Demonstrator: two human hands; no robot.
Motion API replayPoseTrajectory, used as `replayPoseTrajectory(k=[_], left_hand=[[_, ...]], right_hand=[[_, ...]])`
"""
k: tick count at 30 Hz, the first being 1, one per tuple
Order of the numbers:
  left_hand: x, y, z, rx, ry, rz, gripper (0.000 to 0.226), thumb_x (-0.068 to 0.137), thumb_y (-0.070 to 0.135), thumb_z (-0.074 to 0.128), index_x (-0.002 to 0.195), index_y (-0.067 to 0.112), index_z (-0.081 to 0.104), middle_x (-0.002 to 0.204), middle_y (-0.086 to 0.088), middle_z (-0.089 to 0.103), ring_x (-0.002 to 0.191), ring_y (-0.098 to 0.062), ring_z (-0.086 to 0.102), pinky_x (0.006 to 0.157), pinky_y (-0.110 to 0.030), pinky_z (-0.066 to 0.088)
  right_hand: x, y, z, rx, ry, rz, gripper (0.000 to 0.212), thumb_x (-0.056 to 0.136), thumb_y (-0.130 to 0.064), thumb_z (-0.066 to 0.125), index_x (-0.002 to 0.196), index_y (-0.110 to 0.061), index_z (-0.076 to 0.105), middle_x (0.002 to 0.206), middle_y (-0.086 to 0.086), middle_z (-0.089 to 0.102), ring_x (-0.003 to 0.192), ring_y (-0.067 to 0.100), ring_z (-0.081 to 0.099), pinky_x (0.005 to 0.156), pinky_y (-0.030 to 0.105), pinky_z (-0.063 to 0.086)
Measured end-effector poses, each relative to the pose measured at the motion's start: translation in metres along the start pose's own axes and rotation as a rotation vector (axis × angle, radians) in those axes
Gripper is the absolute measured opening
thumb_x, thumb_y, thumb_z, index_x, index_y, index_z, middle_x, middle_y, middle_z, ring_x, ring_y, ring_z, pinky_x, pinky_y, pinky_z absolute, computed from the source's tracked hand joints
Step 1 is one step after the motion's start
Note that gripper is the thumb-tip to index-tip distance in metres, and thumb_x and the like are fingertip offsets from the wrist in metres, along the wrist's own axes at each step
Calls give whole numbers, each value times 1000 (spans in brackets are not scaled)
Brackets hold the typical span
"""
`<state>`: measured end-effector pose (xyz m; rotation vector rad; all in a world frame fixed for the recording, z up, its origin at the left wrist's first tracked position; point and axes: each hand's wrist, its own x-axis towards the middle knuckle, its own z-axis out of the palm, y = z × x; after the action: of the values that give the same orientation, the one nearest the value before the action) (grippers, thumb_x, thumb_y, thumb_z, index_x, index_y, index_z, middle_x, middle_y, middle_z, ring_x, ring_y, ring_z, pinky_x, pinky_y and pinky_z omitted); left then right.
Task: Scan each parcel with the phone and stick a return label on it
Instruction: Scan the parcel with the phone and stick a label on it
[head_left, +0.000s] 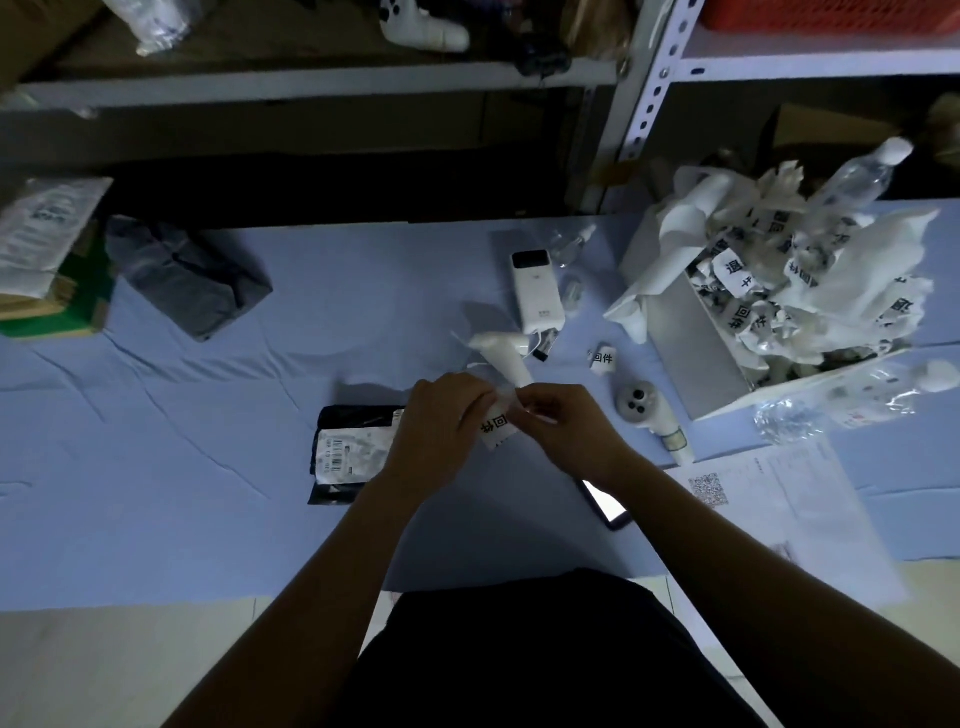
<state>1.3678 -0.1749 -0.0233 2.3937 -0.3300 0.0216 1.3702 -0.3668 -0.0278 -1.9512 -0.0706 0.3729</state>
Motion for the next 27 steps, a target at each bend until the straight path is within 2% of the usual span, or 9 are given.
replayPoseTrajectory(k=[2, 5, 8, 12, 14, 16, 20, 23, 27], left_hand=[[-4, -2, -8, -112, 105, -34, 16, 102, 15, 56, 98, 8, 69, 90, -4, 66, 84, -22, 61, 77, -42, 47], [-6, -9, -24, -330, 259, -135, 5, 97, 14, 65, 99, 12, 69, 88, -4, 63, 80, -15, 59, 72, -23, 47], [-11, -18, -39, -535, 323, -271, 10, 91, 13, 73, 101, 16, 71, 73, 1, 64, 68, -9, 60, 65, -17, 48], [-25, -31, -56, -726, 256, -315, 31, 85, 16, 81, 113, 18, 67, 74, 1, 72, 72, -11, 69, 70, -16, 52], [-34, -37, -63, -829, 218, -343, 39, 84, 15, 82, 118, 23, 63, 78, -2, 74, 76, -15, 72, 72, -16, 53], [-42, -43, -69, -911, 188, -377, 44, 84, 12, 81, 120, 25, 58, 81, -4, 76, 80, -17, 74, 73, -18, 54], [-58, -62, -86, -967, 93, -362, 48, 88, 9, 76, 123, 31, 52, 89, -5, 78, 87, -21, 75, 72, -24, 58], [-65, -83, -102, -959, 29, -364, 49, 90, 3, 69, 127, 31, 53, 91, -5, 78, 90, -21, 76, 68, -23, 57], [-69, -109, -120, -1059, -78, -477, 41, 89, 14, 70, 125, 29, 60, 99, -17, 76, 97, -34, 73, 74, -37, 50]], right_hand=[[-3, 0, 6, -36, 46, 43, 14, 94, -18, 70, 103, -8, 75, 99, 2, 76, 96, 13, 72, 94, 43, 55], [-6, 5, 14, -95, 152, 141, 14, 91, -16, 72, 105, -13, 76, 94, 0, 76, 89, 12, 72, 85, 38, 58], [-14, 10, 25, -180, 351, 305, 35, 88, -20, 75, 122, -14, 70, 104, 4, 74, 91, 15, 69, 77, 28, 51], [-22, -7, 53, -299, 539, 170, 45, 86, -24, 78, 128, -13, 65, 122, 6, 63, 105, 21, 62, 85, 32, 53], [-20, -29, 73, -222, 487, 74, 38, 89, -25, 75, 124, -16, 67, 125, 4, 60, 110, 19, 59, 91, 33, 51], [-16, -49, 94, -91, 327, 101, 28, 93, -29, 70, 120, -19, 69, 122, 4, 63, 110, 18, 61, 91, 32, 51], [-12, -80, 121, 653, 32, 324, 26, 99, -20, 63, 123, -9, 67, 107, 13, 74, 94, 23, 73, 74, 27, 58], [-10, -85, 135, 811, 83, 334, 29, 96, -7, 65, 125, -8, 65, 98, 10, 74, 84, 15, 71, 71, 22, 57], [-8, -83, 152, 685, 189, 304, 30, 92, -4, 70, 121, -10, 67, 92, 4, 76, 78, 8, 71, 62, 16, 53]])
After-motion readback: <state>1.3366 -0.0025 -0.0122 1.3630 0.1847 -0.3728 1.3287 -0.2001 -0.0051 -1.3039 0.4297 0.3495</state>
